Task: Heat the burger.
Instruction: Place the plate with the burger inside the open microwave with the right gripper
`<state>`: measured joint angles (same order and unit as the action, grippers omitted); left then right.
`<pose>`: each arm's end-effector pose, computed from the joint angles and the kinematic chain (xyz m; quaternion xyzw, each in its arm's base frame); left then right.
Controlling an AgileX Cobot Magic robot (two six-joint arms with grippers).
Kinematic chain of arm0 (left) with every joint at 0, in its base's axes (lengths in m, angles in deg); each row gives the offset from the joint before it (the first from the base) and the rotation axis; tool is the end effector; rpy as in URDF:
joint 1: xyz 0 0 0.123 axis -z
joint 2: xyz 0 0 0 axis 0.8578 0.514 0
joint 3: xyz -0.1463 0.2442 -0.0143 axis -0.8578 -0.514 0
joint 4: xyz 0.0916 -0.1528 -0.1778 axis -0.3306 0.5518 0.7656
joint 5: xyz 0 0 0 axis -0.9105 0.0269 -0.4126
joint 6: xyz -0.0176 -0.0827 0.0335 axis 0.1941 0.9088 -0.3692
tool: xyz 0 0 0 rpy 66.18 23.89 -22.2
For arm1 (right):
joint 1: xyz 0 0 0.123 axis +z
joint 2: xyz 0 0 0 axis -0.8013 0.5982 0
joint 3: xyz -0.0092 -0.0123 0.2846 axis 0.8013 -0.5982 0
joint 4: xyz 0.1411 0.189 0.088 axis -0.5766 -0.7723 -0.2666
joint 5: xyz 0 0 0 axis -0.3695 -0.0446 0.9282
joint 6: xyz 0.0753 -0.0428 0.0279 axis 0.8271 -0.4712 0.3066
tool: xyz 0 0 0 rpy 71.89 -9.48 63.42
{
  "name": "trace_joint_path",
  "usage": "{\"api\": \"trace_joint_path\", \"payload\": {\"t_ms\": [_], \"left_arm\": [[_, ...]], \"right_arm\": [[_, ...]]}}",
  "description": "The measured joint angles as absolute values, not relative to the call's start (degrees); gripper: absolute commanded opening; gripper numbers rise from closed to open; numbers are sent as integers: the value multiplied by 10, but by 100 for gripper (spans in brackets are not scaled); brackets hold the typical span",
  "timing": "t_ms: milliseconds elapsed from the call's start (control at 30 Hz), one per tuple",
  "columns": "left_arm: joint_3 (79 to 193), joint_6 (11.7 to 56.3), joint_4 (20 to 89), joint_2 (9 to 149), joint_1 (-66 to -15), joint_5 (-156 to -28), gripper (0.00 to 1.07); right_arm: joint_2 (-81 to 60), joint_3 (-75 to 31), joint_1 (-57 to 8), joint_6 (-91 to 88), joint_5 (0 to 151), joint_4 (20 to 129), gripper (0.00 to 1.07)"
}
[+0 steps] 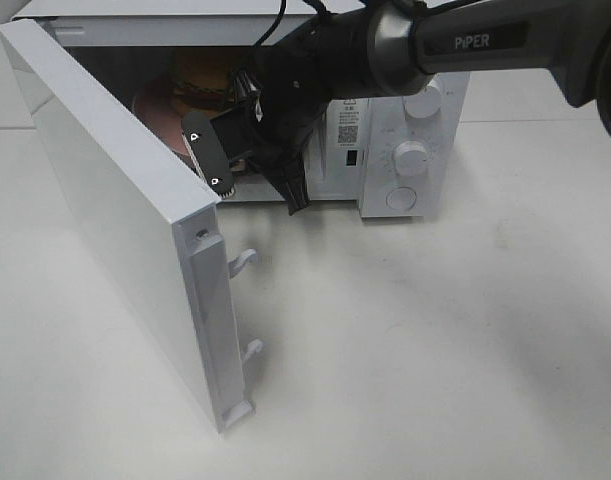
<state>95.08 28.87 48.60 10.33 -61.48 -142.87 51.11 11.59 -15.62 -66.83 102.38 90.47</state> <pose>-0.0083 -0.0124 0.2805 0.0527 0.8484 -0.0239 0.5261 0.4113 0.3044 0.1654 -0.8026 0.4672 -0.1935 0.3164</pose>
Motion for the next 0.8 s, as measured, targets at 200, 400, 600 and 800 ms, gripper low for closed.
{"api": "trace_joint_path", "payload": {"t_ms": [200, 400, 600, 800], "left_arm": [[951, 289, 486, 103, -615, -1429, 98], [951, 289, 486, 103, -615, -1429, 98], [951, 289, 486, 103, -615, -1429, 98], [951, 289, 486, 103, -615, -1429, 98]], "right_arm": [[517, 116, -156, -647, 1018, 906, 20], [516, 123, -156, -643, 987, 911, 43], [516, 123, -156, -613, 988, 913, 53], [491, 78, -156, -589, 971, 914, 54]]}}
